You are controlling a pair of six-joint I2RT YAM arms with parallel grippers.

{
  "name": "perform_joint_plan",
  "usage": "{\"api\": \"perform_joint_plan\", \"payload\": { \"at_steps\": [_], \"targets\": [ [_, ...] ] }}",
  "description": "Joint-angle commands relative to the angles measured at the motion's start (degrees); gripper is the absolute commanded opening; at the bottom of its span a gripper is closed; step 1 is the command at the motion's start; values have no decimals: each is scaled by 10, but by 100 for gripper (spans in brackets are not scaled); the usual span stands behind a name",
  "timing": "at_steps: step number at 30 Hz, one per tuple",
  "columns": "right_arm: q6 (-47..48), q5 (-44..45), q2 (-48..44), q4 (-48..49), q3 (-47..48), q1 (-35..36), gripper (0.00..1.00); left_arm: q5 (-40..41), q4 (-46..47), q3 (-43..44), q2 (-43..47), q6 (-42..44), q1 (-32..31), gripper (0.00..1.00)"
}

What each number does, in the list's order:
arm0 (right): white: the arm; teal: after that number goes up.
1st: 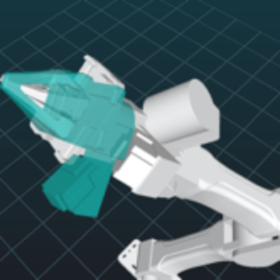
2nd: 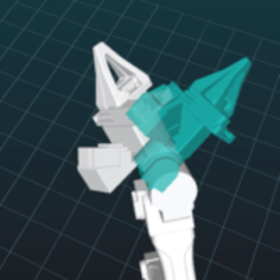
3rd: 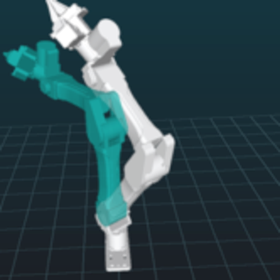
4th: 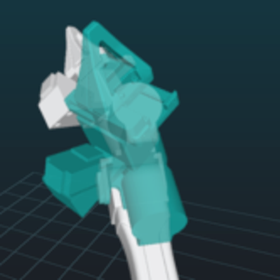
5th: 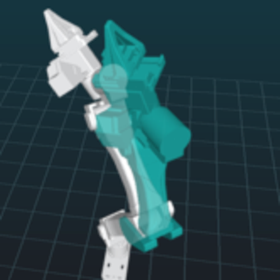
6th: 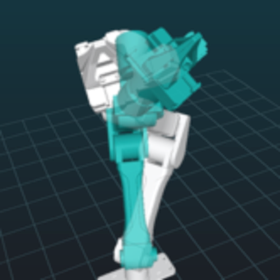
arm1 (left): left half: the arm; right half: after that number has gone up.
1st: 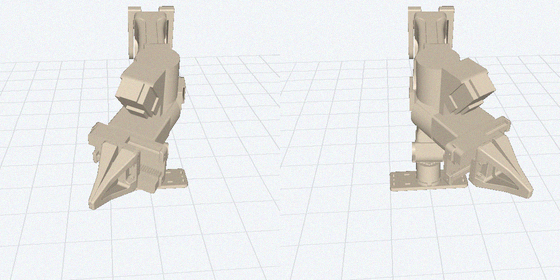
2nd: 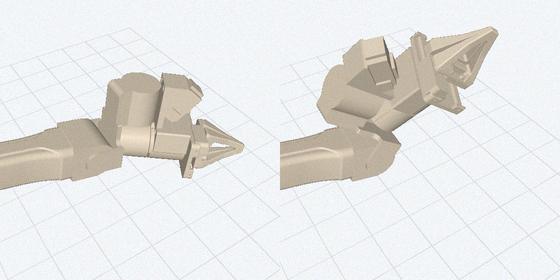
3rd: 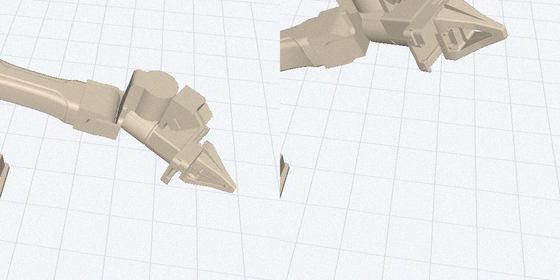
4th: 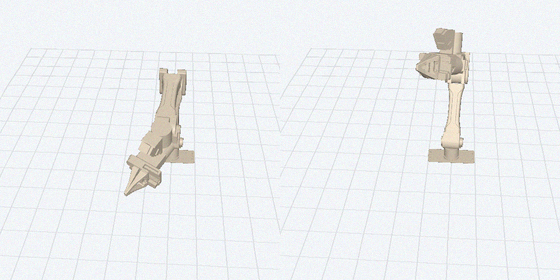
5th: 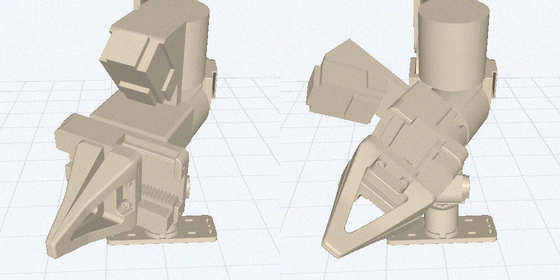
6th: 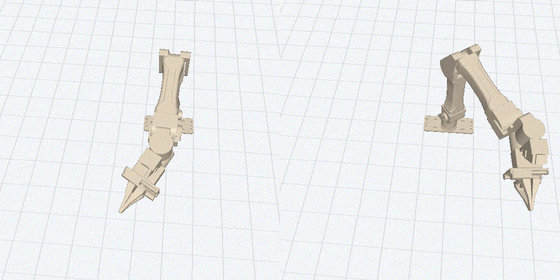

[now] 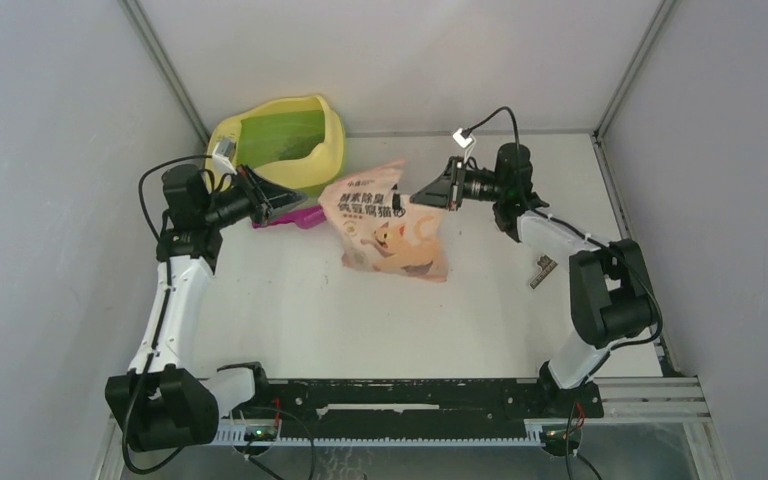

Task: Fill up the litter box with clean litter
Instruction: Place the cat litter bag at the center of the board.

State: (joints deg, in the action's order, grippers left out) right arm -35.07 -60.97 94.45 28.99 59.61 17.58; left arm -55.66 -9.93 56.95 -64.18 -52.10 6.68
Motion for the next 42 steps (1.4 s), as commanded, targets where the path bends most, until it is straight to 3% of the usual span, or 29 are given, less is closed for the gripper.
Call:
{"api": "perform_joint_plan", "payload": {
  "at_steps": [1, 6, 11, 16, 22, 29, 36, 38, 40, 42],
  "targets": [
    [-54, -12, 5, 100, 79, -31, 0, 6, 19, -2, 1, 1, 4, 7],
    [-47, -16, 1, 89, 69, -42, 0, 12, 19, -13, 6, 5, 4, 7],
    [-8, 26, -35, 34, -11, -22, 0, 38, 9, -38, 19, 12, -2, 7],
    [-47, 94, -59, 61, -114, -12, 0, 91, 17, -97, 42, 6, -26, 7],
    [-104, 179, -85, 69, -187, 2, 0, 177, 95, -192, 53, -52, -117, 6],
    [-125, 251, -103, 24, -202, 56, 0, 265, 224, -274, 50, -141, -185, 5],
    [-146, 271, -104, 11, -204, 89, 0, 353, 430, -377, 55, -248, -222, 6],
    [-145, 273, -110, 6, -205, 94, 0, 371, 472, -387, 40, -265, -227, 21],
    [-145, 272, -116, 4, -206, 96, 0, 372, 518, -387, 15, -285, -228, 48],
    [-143, 274, -122, -3, -206, 99, 0, 364, 578, -380, -21, -312, -231, 58]
  ]
}}
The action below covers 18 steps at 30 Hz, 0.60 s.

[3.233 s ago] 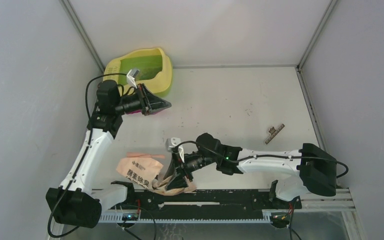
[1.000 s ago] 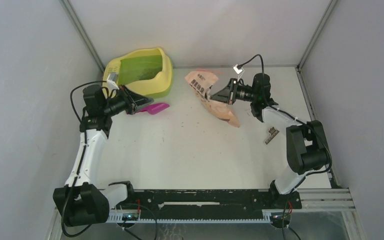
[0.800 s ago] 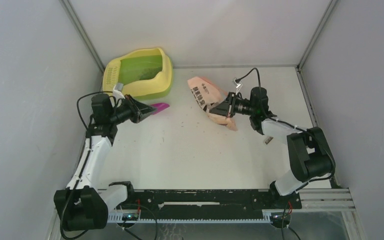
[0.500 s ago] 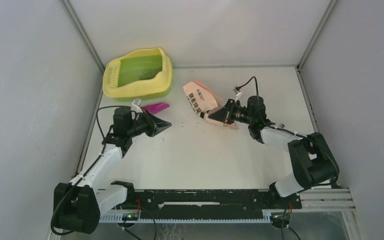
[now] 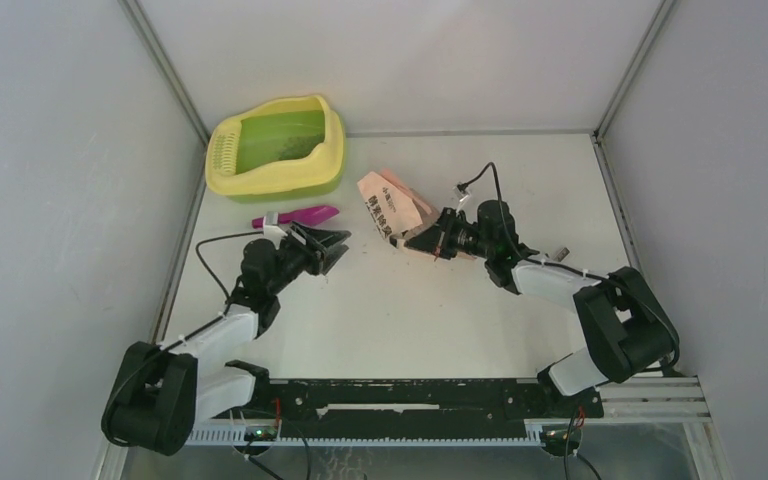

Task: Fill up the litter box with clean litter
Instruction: Place the cat litter bag at the center of the board.

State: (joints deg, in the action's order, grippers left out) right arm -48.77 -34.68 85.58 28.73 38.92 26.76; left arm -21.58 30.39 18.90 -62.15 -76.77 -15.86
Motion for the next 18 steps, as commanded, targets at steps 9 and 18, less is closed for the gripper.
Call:
{"api": "perform_joint_plan", "payload": {
  "at_steps": [9, 18],
  "targets": [
    [-1, 10, -36, -7, 1, 8, 0, 16, 267, 103, -205, -121, -49, 66],
    [-4, -1, -36, -4, 0, -3, 0, 15, 132, 191, -254, -52, -64, 67]
  ]
}}
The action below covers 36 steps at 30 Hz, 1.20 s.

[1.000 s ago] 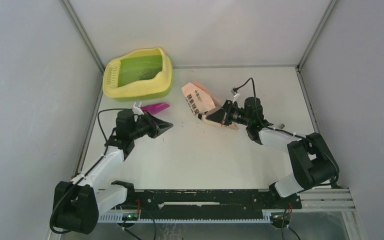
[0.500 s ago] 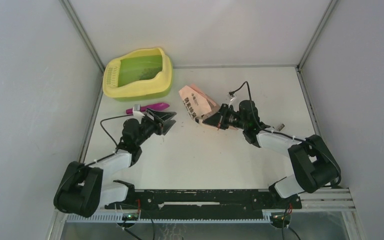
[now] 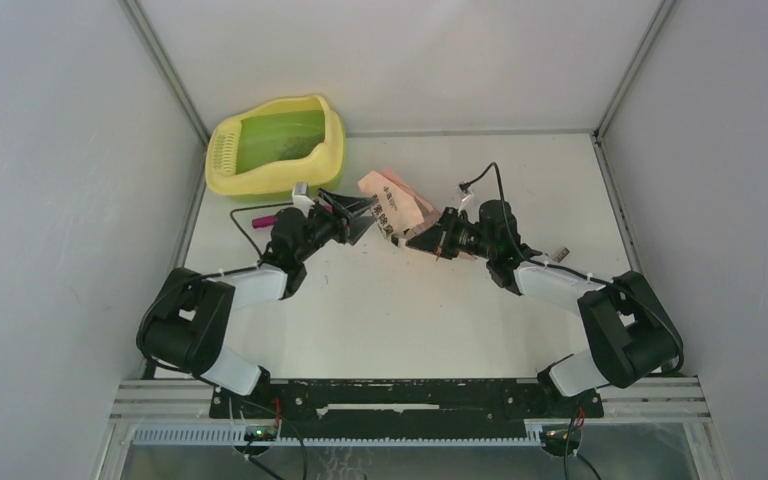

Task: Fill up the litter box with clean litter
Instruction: Place the cat litter bag at the center of the board, then close the cat litter bag at the center of the board.

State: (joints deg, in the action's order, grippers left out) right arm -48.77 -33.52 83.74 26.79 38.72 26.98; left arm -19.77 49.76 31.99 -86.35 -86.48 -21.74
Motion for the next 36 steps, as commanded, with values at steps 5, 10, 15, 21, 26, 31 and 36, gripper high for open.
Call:
{"api": "perform_joint_plan", "payload": {
  "at_steps": [5, 10, 15, 21, 26, 31, 36],
  "targets": [
    [-7, -19, -21, 16, 2, -11, 0, 9, -187, 97, -2, 105, -6, 67],
    [-5, -24, -20, 14, 2, -14, 0, 23, -319, 148, 6, 171, -7, 67],
    [-10, -29, -18, 19, 2, -14, 0, 21, -353, 189, -21, 191, -11, 68],
    [-11, -30, -18, 17, 2, -12, 0, 26, -359, 223, -52, 195, -16, 68],
    [-16, -31, -19, 17, 2, -13, 0, 36, -359, 234, -74, 199, -18, 67],
    [-24, -38, -22, 20, 2, -19, 0, 63, -353, 242, -85, 202, -16, 67],
    [-26, -40, -22, 14, 2, -24, 0, 75, -330, 250, -105, 191, -17, 62]
  ]
}}
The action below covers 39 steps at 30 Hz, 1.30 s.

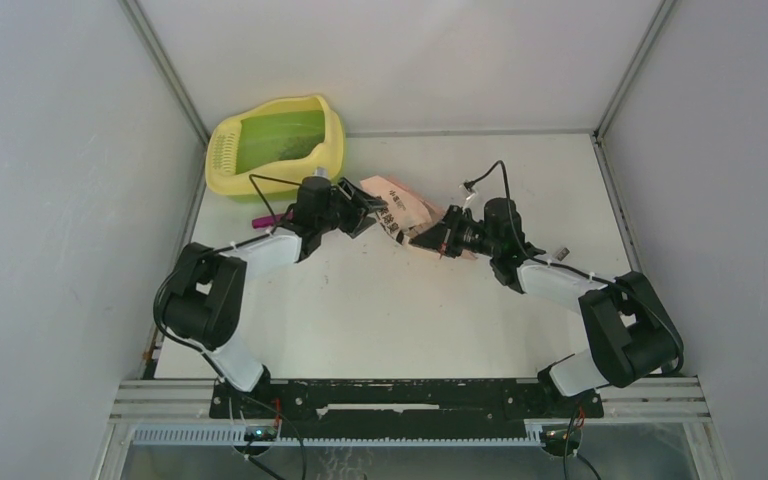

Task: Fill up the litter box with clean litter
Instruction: Close the cat litter bag at the center of the board.

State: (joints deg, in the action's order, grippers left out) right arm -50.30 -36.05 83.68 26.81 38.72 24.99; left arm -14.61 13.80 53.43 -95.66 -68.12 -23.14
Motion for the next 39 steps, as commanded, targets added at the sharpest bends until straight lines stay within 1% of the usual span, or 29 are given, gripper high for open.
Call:
{"api": "perform_joint_plan", "payload": {
  "at_steps": [1, 3, 5, 7, 9, 10, 12, 15, 18, 21, 24, 27, 30, 35, 39],
  "targets": [
    [-10, -15, -23, 12, 2, -5, 0, 30, 30, 35, -13, 5, -3, 60],
    [-10, -16, -24, 8, 2, -9, 0, 39, 26, 37, -15, 7, -3, 52],
    [-10, -18, -26, 3, 2, -14, 1, 49, 15, 41, -16, 9, -2, 35],
    [-7, -20, -29, -8, 2, -21, 11, 59, -5, 51, -18, 16, -3, 21],
    [4, -23, -38, -29, 2, -30, 21, 68, -24, 59, -18, 22, -1, 12],
    [12, -24, -45, -44, 2, -37, 24, 72, -32, 60, -17, 24, 1, 8],
    [38, -21, -65, -90, 2, -52, 24, 78, -35, 50, -10, 22, 8, 2],
    [65, -27, -91, -136, 2, -69, 16, 80, -25, 35, -2, 15, 18, 1],
    [80, -42, -106, -164, 2, -70, 7, 76, -18, 28, 0, 12, 21, 0],
    [82, -67, -118, -171, 3, -67, 3, 72, -10, 20, 1, 12, 21, 0],
    [98, -68, -139, -212, 35, -58, 0, 72, 4, -1, 6, 10, 23, 0],
    [116, -69, -131, -260, 94, -25, 0, 67, 40, -32, 8, -3, 28, 0],
    [127, -68, -99, -291, 147, 24, 3, 49, 81, -53, 2, -17, 35, 0],
    [123, -58, -16, -303, 209, 64, 7, 33, 121, -70, -1, -33, 39, 0],
    [136, -54, 53, -309, 245, 90, 7, 20, 138, -72, -7, -39, 46, 0]
  ]
}}
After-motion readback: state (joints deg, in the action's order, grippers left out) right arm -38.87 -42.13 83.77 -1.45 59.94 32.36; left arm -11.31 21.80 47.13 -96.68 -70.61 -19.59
